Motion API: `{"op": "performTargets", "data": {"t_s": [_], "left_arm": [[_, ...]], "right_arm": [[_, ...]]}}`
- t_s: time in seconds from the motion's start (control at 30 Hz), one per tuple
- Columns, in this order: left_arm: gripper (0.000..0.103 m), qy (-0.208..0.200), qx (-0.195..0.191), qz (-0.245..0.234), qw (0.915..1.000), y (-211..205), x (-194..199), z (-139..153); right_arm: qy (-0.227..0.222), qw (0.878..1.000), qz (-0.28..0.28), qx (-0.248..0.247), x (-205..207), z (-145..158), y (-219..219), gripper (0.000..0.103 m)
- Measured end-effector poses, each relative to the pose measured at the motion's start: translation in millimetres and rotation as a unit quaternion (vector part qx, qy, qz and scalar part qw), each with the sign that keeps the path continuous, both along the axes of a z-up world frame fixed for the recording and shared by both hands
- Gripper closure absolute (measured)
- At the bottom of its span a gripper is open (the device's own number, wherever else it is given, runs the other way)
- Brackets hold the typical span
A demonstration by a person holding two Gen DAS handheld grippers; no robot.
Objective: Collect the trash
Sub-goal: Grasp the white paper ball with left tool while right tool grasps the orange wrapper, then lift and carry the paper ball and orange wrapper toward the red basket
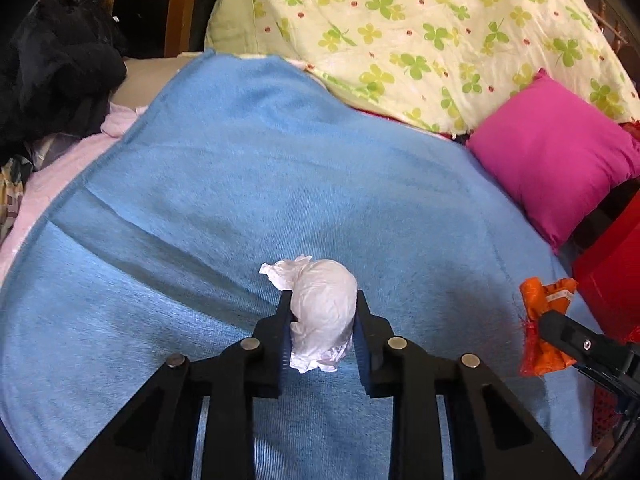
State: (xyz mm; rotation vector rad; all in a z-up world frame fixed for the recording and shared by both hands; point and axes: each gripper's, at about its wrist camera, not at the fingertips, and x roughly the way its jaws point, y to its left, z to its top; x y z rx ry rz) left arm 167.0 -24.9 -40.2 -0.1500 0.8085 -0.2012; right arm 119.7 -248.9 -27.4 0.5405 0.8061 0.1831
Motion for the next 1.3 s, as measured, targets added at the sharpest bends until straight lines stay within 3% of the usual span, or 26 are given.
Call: {"op": "performTargets", "data": {"t_s": [0.27,0.67,0.97,1.3], "left_arm": [[0.075,-0.057,0.028,-0.004,0.9980,-10.5,-46.0,41.8],[0.075,-0.120,0.046,-0.051,0.9904,-57.5,-127.6,81.8],[0.075,-0.119,0.072,-0.077,0.9873,-97.7,-164.2,78.2],[0.075,-0.138,0.100,-0.094,0.9808,-124.1,-179.2,82.4]], "right_arm": [[-0.045,0.999,-0.002,-0.016,-42.0,37.8,-13.2,0.070],[-0.120,0.990,-0.027,-0.063,-123.9,88.5,-37.2,0.070],[-0.151,0.984,-0.059,-0.069,-186.7,100.8,-68.6,0.070],[-0.158,0.981,-0.061,-0.092,-195.8,102.7,-78.9,0.070]]}}
